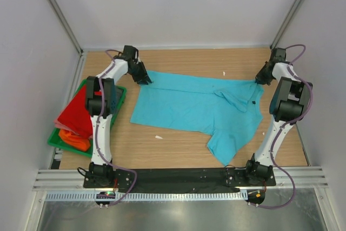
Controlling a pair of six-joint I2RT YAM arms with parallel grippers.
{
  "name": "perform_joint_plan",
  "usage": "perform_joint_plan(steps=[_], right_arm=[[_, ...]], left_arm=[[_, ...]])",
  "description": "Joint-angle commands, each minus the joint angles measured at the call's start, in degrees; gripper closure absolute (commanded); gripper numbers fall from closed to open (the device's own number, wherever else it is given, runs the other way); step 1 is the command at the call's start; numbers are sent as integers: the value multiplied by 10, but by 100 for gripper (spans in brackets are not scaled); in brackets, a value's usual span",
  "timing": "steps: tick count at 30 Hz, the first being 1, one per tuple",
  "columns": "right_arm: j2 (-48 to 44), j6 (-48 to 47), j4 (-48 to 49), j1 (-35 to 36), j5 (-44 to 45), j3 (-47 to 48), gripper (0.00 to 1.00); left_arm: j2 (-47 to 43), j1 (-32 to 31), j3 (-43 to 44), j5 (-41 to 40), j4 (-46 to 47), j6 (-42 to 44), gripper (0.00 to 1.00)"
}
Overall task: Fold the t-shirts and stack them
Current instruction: Fold the tshirt
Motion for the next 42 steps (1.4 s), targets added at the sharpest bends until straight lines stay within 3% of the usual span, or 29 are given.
perform_joint_plan(steps=[1, 3, 4, 8, 11, 16, 20, 23, 28, 42], right_arm=[[30, -12, 4, 0, 24, 58, 97], [44, -6, -32, 0, 50, 89, 88], [46, -2, -56, 1, 66, 105, 76], [20, -7, -190, 16, 172, 175, 59], [-55, -19, -221, 42, 206, 138, 53], [-183, 5, -156, 109, 115, -73, 53], [-281, 28, -78, 109, 50, -244, 55], [-313, 43, -39, 97, 22, -312, 57], [-311, 60, 2, 58, -60, -353, 56], [-262, 72, 44, 37, -83, -357, 59]], left_arm=[[10, -2, -21, -27, -12, 16, 73], [3, -4, -19, -33, -18, 18, 72], [-10, -5, -14, -36, -25, 17, 72], [-68, -20, -6, -54, -59, 20, 59], [-116, -32, -9, -59, -71, 28, 56], [-186, -37, -56, -51, -85, 51, 57], [-225, -43, -112, 12, -69, 61, 60], [-243, -62, -152, 35, -41, 65, 62], [-232, -81, -157, 71, -33, 65, 65], [-231, -81, -159, 73, -32, 65, 65]])
